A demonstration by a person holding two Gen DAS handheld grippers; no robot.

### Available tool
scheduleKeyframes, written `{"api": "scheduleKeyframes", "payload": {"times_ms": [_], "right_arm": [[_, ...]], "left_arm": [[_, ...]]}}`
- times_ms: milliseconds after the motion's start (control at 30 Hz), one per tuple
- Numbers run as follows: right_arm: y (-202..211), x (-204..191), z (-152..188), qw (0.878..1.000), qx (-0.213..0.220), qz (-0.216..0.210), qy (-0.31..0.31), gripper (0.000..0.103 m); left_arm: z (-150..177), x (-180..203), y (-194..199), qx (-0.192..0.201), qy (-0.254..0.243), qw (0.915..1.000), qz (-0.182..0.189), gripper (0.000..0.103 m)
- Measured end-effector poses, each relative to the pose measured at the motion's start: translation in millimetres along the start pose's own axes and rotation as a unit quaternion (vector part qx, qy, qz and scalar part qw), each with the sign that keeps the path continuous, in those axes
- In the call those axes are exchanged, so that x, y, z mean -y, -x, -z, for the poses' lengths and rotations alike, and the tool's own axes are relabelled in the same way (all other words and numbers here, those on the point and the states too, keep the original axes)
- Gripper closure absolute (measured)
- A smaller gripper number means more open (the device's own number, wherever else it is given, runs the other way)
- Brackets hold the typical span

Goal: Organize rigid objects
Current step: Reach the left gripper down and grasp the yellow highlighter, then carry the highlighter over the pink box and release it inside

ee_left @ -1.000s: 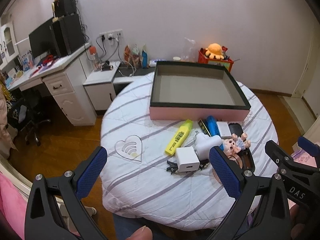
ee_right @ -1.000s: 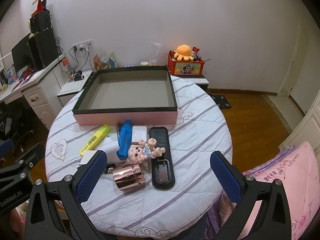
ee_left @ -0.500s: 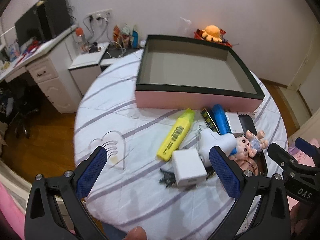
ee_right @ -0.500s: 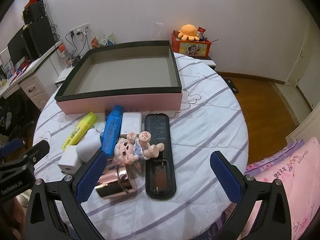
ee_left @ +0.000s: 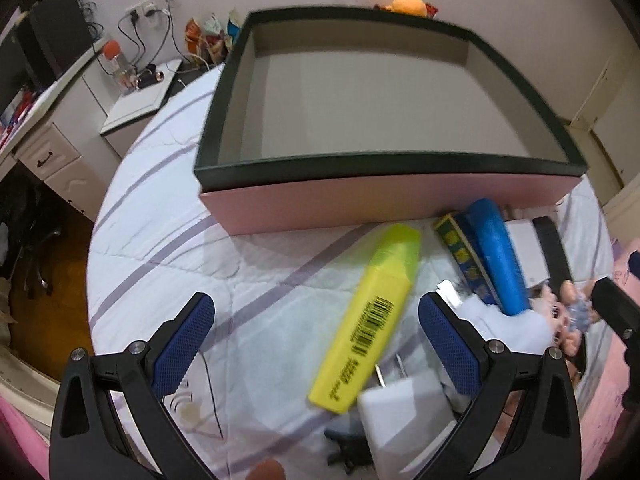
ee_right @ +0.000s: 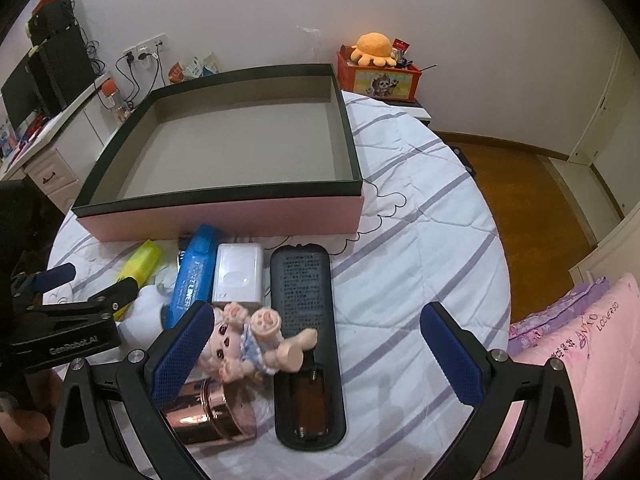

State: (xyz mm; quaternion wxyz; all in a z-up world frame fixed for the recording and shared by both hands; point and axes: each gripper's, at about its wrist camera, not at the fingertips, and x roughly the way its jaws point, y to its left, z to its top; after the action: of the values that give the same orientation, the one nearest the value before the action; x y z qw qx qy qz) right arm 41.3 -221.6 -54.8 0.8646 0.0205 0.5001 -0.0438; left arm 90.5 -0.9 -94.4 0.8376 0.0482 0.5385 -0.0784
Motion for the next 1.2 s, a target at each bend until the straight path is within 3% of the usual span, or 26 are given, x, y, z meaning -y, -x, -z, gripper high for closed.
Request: {"api": "scheduleKeyframes", "payload": {"times_ms": [267,367,467,533,667,767,933,1200], "right_arm": [[-15,-1,-9,1.000,-0.012,0.007,-0.001,0.000],[-19,-3,-10,1.000,-0.016,0.008,0.002,0.000],[-22,-2,-10,1.000,-0.020,0.011,0.004,0.000],[-22,0,-10,1.000,-0.021,0.010,0.001,0.000],[-19,1,-9,1.000,-0.018,0.009,-0.001,0.000],[-18,3,-9,1.000,-0.016,0.008,-0.003,0.000],[-16,2,-9,1.000,-0.013,0.004,-0.002,0.000],[-11,-3,-13,1.000,-0.005,-0.006,0.003,0.000]], "left_arm": [[-8,4,-11,-0.023,0.007,0.9995,0.022,0.000],[-10,6,-12,-0.025,0.013,0.9991,0.031,0.007],[-11,13,-8,-0.028,0.017,0.9985,0.044,0.024],[-10,20,-4,-0.025,0.007,0.9989,0.041,0.042],[-8,23,0,-0.024,-0.009,0.9991,0.033,0.057],[-8,20,3,-0.027,-0.013,0.9987,0.041,0.074],[-12,3,5,-0.029,0.012,0.9972,0.068,0.075],[-11,3,43,0.015,0.025,0.9981,0.054,0.076]]}}
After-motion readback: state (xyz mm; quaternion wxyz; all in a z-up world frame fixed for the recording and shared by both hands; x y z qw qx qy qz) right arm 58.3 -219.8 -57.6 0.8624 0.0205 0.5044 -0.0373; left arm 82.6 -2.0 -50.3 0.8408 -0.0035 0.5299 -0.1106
